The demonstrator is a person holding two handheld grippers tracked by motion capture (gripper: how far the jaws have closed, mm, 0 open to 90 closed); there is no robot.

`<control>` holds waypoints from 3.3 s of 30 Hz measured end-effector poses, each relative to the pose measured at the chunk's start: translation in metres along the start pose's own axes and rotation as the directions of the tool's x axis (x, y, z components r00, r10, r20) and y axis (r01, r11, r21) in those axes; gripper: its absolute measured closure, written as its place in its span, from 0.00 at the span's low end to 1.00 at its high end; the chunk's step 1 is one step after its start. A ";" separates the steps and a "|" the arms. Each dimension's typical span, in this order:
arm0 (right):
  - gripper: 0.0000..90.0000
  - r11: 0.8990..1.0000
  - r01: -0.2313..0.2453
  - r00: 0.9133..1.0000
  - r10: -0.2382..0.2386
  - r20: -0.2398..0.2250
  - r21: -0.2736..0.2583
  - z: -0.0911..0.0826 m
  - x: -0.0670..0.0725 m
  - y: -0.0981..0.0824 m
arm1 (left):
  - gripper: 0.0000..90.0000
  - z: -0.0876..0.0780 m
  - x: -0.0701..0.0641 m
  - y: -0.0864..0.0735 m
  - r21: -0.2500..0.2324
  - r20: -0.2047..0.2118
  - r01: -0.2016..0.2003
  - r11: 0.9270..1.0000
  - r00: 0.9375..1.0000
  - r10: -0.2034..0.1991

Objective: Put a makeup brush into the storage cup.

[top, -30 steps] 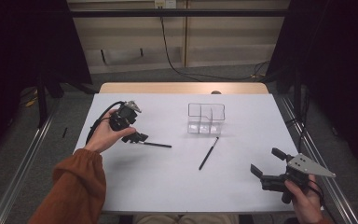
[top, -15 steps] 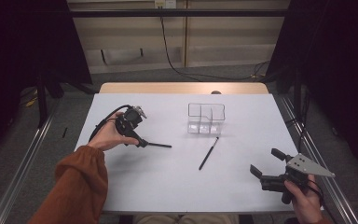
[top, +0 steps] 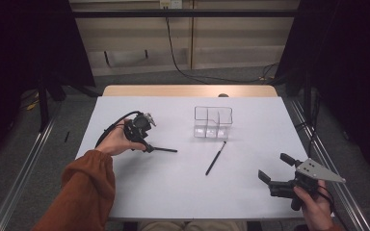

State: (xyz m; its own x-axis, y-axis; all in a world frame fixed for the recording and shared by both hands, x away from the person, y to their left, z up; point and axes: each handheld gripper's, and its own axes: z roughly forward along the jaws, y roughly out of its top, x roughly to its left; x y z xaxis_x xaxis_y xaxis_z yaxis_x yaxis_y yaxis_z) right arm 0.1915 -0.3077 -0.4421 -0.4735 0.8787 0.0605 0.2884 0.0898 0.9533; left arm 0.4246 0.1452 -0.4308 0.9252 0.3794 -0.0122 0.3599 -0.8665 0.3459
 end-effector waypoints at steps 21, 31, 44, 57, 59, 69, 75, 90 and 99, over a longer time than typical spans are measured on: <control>0.00 1.000 -0.003 1.000 0.003 -0.004 0.001 0.000 0.000 0.000 | 0.56 0.015 -0.001 0.002 0.055 0.022 -0.046 0.997 0.999 0.045; 0.00 1.000 0.003 1.000 -0.003 -0.005 0.005 0.000 0.000 -0.001 | 0.69 0.019 0.004 0.003 0.115 0.069 -0.093 0.989 0.994 0.085; 0.00 1.000 -0.001 1.000 0.001 -0.003 0.005 -0.001 0.000 -0.001 | 0.84 0.020 0.003 0.008 0.149 0.084 -0.116 0.982 0.991 0.104; 0.00 1.000 0.000 1.000 0.000 0.000 0.012 -0.001 -0.001 -0.002 | 0.93 0.020 0.000 0.008 0.148 0.085 -0.130 0.980 0.989 0.118; 0.00 1.000 0.000 1.000 0.000 0.002 0.013 -0.001 -0.001 -0.001 | 0.93 0.020 -0.002 0.008 0.143 0.076 -0.138 0.980 0.989 0.128; 0.00 1.000 -0.003 1.000 0.003 0.003 0.013 -0.001 -0.002 -0.002 | 0.93 0.017 0.003 0.003 0.116 0.094 -0.099 0.988 0.992 0.089; 0.00 1.000 -0.004 1.000 0.004 0.003 0.014 -0.001 -0.001 -0.001 | 0.93 0.011 0.003 -0.001 0.067 0.087 -0.051 0.996 0.995 0.045; 0.00 1.000 -0.005 1.000 0.005 0.004 0.013 -0.001 -0.001 -0.001 | 0.93 -0.009 0.007 -0.012 -0.095 0.122 0.063 0.993 0.991 -0.051; 0.00 1.000 -0.005 1.000 0.005 0.003 0.013 -0.001 -0.001 -0.001 | 0.93 -0.019 0.005 -0.017 -0.223 0.126 0.086 0.971 0.990 -0.059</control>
State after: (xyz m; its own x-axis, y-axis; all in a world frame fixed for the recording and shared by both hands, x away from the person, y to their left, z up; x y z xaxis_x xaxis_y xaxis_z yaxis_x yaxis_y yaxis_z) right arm 0.1912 -0.3093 -0.4434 -0.4697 0.8805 0.0644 0.3017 0.0915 0.9490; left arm 0.4213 0.1681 -0.4191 0.9100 0.3863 -0.1506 0.4025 -0.7364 0.5437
